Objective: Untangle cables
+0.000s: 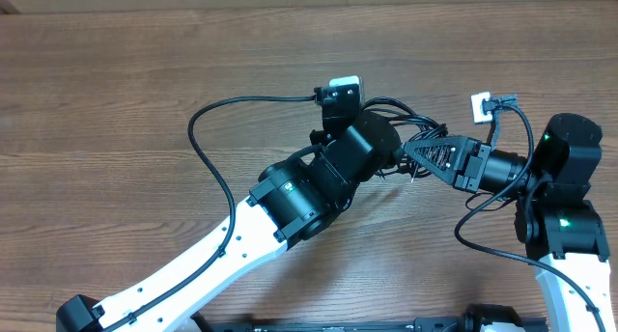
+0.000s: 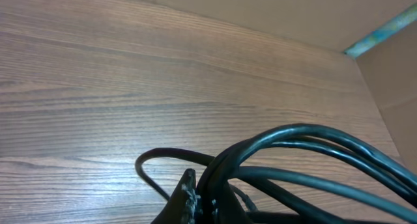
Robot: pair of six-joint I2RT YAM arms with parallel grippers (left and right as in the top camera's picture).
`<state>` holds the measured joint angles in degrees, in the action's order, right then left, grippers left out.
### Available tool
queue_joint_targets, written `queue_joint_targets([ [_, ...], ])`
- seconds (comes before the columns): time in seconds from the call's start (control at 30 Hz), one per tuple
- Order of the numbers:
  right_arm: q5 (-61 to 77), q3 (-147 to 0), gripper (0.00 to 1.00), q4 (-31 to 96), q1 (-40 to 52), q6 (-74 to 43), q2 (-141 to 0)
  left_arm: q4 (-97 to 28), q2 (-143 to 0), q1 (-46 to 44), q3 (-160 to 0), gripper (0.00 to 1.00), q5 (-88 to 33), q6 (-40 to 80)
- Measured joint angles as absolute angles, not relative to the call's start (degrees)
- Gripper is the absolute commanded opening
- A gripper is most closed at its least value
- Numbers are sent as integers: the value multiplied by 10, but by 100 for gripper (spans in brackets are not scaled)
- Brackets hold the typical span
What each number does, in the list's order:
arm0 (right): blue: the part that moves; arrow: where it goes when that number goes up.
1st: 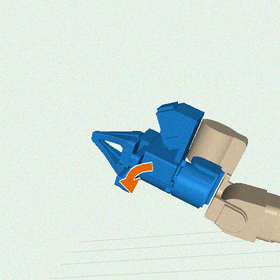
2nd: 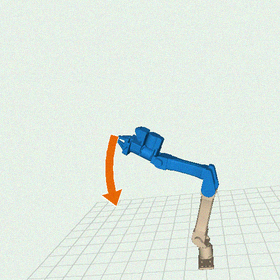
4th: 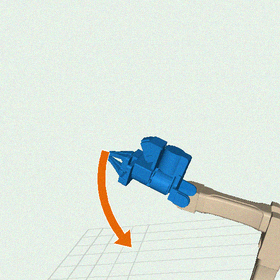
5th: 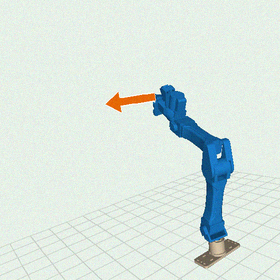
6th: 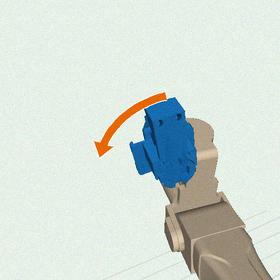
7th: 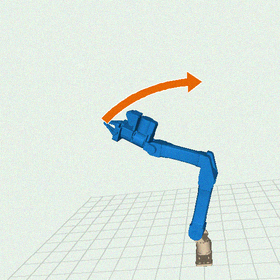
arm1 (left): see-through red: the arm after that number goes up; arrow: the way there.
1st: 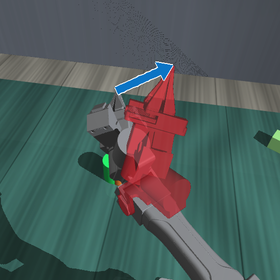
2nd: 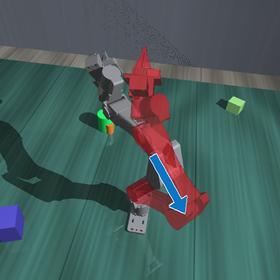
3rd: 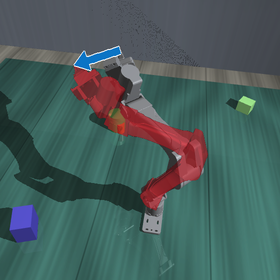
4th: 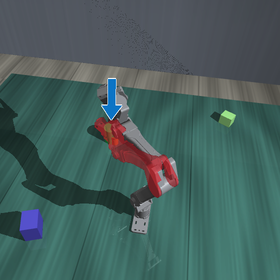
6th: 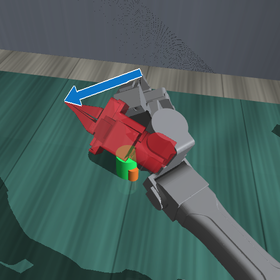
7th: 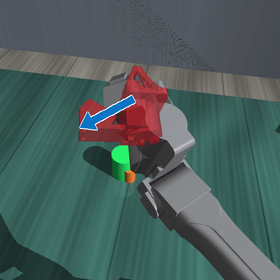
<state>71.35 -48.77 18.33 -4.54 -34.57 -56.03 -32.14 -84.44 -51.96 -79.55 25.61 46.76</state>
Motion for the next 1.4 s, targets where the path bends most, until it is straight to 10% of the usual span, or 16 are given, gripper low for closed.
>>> queue_joint_targets([
  [0.57,735,-488,5,166,-45,-345,-560,-316,-844,-488,-795,4,315,512],
  [1.0,780,-488,53,166,-49,-334,-557,-307,-844,-447,-795,4,315,530],
  [1.4,723,-488,58,226,-49,-331,-557,-289,-844,-446,-795,4,286,530],
])
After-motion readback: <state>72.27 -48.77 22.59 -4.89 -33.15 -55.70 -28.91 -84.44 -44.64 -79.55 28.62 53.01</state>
